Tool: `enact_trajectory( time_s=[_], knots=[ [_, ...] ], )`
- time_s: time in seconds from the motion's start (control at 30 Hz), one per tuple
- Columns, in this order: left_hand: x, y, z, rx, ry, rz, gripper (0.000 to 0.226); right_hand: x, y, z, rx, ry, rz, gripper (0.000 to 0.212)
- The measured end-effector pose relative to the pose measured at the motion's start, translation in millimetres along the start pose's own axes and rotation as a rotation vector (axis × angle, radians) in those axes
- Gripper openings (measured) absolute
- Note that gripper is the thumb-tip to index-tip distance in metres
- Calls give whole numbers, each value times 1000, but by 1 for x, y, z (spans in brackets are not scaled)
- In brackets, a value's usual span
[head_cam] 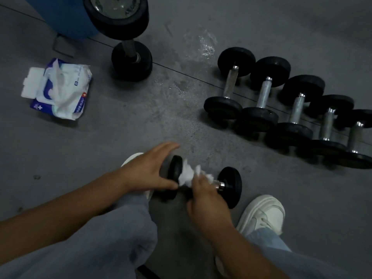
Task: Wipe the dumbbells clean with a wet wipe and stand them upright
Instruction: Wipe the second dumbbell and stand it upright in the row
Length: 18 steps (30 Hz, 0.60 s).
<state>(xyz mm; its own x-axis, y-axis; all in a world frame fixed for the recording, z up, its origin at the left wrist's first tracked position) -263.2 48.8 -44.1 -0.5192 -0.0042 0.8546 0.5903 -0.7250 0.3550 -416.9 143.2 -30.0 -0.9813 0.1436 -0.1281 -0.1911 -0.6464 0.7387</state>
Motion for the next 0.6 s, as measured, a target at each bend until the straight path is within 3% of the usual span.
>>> enact_trajectory(
  time_s=[0.07,0.13,0.2,0.3,0.47,0.53,0.6],
  knots=[
    [9,17,-5,153,-41,40,88,19,19,-24,70,-142,35,81],
    [25,18,-16,122,-78,-32,78,16,35,-42,108,-101,52,71],
    [29,13,-28,33,-43,-110,84,0,49,-56,136,44,20,52],
    [21,14,-42,-15,19,-171,102,8,71,-78,166,39,-92,24],
    [21,25,-53,-36,17,-198,105,23,97,-95,226,24,-15,18],
    [21,26,-55,-41,26,-192,105,35,107,-96,297,-23,-84,40],
    [20,27,-58,-57,34,-190,104,48,108,-96,329,-89,-66,45]
  ],
)
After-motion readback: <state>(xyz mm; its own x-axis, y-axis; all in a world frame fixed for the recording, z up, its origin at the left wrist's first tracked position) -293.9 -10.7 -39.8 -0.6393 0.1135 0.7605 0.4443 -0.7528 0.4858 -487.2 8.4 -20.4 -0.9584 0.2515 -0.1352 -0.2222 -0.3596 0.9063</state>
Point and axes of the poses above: each hand's wrist, its own z-axis away from the middle knuckle, its own y-axis out of the back of the hand, x = y × z, the point moved 7 cm from there along -z, towards the middle knuckle, and after that the axes turned 12 degrees about z, right-handed, at the moved point
